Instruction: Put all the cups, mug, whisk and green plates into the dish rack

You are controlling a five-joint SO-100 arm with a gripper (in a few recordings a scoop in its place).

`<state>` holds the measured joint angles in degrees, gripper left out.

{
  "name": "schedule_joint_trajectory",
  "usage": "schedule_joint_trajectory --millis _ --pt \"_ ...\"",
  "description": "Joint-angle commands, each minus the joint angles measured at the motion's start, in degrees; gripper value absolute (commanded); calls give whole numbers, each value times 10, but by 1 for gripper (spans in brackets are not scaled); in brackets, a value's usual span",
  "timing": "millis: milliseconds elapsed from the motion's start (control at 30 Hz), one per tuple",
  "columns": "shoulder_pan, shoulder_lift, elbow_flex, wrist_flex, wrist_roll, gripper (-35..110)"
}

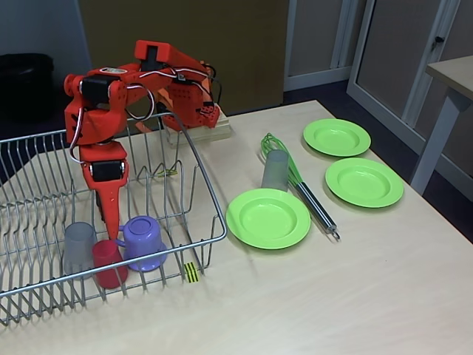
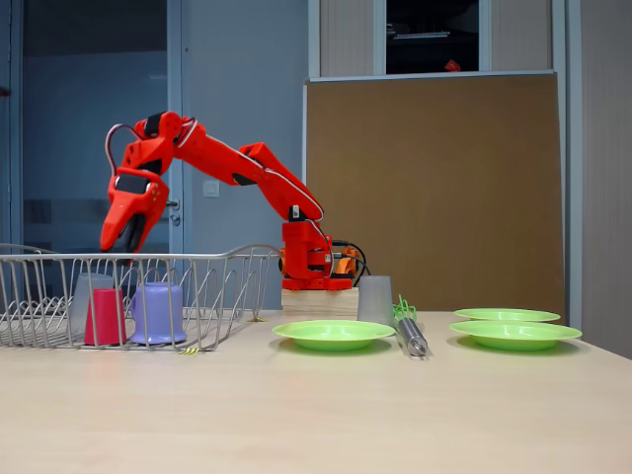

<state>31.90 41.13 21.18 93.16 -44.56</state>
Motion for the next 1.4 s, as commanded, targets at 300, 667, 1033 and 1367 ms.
schedule_joint_trajectory --millis 300,667,1033,1367 --pt "-150 305 268 65 131 29" --pt "-381 559 656 -69 393 21" --pt "-550 664 867 -154 589 32" --pt "-628 657 907 -145 791 40"
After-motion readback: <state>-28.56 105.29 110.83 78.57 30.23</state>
